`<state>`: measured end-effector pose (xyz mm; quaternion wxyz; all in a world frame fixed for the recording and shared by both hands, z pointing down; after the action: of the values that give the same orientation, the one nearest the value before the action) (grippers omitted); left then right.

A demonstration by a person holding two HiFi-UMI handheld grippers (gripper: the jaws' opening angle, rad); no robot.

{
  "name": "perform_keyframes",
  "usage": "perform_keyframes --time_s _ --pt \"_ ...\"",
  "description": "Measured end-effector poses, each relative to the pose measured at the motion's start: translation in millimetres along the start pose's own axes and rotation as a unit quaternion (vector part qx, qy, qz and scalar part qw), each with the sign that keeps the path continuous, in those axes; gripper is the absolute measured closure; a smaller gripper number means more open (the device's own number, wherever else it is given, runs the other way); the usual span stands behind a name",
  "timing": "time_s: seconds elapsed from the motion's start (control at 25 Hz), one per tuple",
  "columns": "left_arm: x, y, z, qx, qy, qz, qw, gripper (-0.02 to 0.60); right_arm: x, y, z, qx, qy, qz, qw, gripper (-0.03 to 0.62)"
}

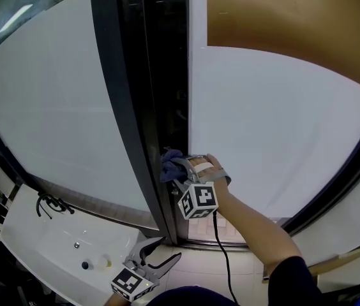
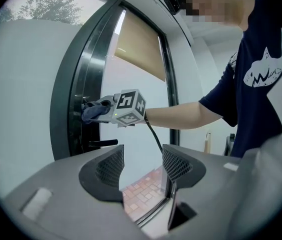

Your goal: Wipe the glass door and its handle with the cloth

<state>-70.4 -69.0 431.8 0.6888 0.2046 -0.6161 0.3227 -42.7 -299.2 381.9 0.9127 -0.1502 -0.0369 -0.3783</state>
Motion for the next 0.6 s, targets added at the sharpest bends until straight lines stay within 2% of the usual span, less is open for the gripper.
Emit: perform_keyframes --time_s 0.28,0.4,0.6 --pt "0.3 4.7 2.0 -0.01 0.005 0.001 0.9999 0.344 15.2 -6.1 20.0 -0.016 0.042 0.027 0.999 0.465" --pt "-1.8 1.7 1.8 -0.019 0.002 0.02 0.9996 0.345 32.4 7.7 29.3 -0.023 0.041 0.04 0.998 0.465" --pt "-2.8 -12.0 -3.1 0.009 -0.002 0.009 0.9999 0.344 86.2 41.6 39.5 -0.029 0.028 0.09 0.995 0.465"
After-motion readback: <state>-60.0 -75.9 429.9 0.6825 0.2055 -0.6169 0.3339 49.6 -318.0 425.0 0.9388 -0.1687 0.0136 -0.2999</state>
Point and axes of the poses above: the fingertips, and each gripper's own axes: y backward along the fingers, z to its left, x out of its underside, the point moved 6 cm from there along y, backward along the fingers, and after that the axes turned 10 degrees about y, right-handed, at the moved point
